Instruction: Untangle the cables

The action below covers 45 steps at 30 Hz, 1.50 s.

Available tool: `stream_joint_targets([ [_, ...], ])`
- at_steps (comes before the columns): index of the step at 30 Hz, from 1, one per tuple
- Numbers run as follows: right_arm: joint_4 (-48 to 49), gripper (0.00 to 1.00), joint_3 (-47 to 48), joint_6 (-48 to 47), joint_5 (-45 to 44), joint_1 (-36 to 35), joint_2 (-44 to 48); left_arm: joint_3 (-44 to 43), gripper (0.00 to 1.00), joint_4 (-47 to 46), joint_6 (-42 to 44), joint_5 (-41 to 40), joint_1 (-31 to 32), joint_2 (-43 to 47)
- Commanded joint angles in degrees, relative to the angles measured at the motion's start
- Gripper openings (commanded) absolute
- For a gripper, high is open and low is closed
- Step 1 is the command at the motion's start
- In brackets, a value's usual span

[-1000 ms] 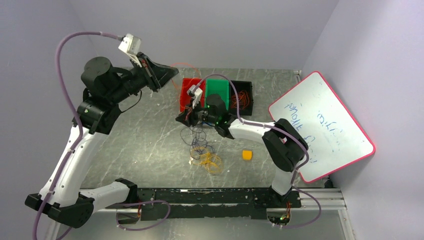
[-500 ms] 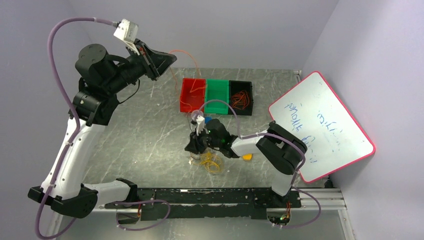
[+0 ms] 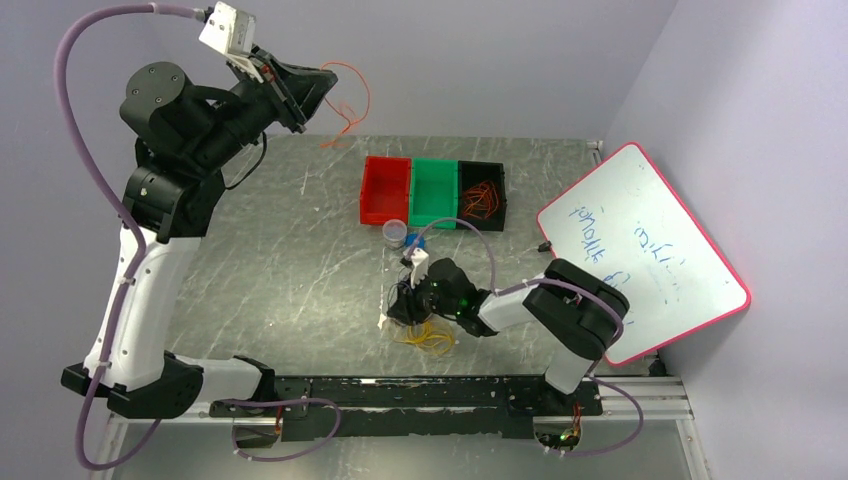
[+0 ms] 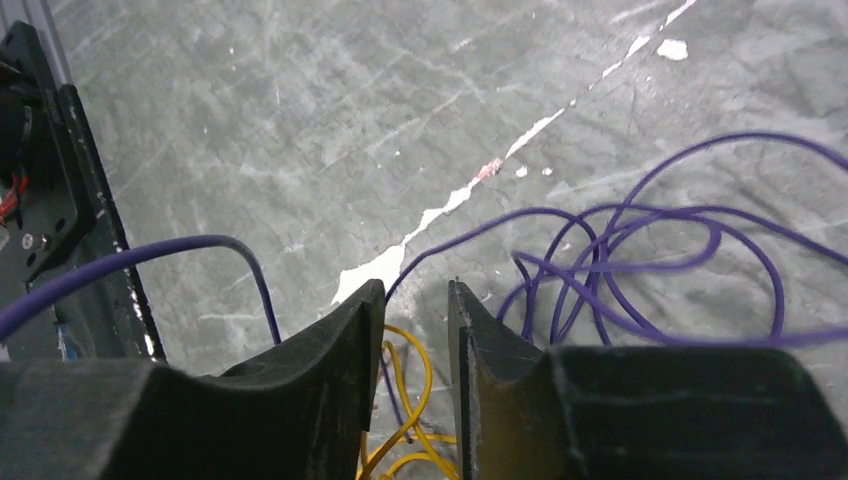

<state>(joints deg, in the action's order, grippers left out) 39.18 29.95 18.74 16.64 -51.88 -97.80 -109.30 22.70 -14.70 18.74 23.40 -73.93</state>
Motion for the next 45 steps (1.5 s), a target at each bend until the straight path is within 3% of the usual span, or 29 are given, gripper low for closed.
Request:
stream_joint_targets([
  [1,0.01,0.36,1.13,-0.95,-3.38,-0.36,3.68,-1.12,0.07,1.76,2.17,-1.73,-0.23,-0.67],
  [7,-12.72,0.48,8.45,-7.07,-13.53,-0.4,10.91,3.36,0.07,1.38,1.69,-1.65,-0.23,0.72],
  [13,-28.17,0.56,15.33,-13.65,-31.95,-0.51,15.04,6.79,0.07,1.3,1.6,-2.56,-0.27,2.23],
  [20,-45.39,0.63,20.76,-20.26,-32.31,-0.57,17.36,8.7,0.07,1.14,1.72,-3.27,-0.24,2.56],
  [24,-51.37,0.64,21.95,-16.91,-42.52,-0.66,20.12,11.02,0.07,0.11,0.94,-3.2,-0.21,3.15],
  [27,-57.55,0.72,24.65,-15.96,-49.23,-0.66,19.84,12.61,0.07,-0.17,0.4,-3.32,-0.25,3.5],
  [33,-76.69,0.8,34.26,-15.89,-49.62,-0.68,10.7,14.82,0.07,-0.42,-0.24,-3.37,-0.28,3.88],
  [38,-87.56,0.85,37.48,-10.16,-59.67,-0.94,4.88,15.98,0.07,-0.69,-0.29,-4.39,-0.28,4.42],
  [42,-91.59,0.94,39.55,-5.34,-68.04,-0.82,2.37,16.22,0.07,-0.53,-0.16,-4.5,-0.28,4.18],
  [45,-86.21,0.95,38.75,-4.98,-64.43,-0.41,4.8,16.56,0.07,-0.56,-0.24,-3.94,-0.28,4.12],
])
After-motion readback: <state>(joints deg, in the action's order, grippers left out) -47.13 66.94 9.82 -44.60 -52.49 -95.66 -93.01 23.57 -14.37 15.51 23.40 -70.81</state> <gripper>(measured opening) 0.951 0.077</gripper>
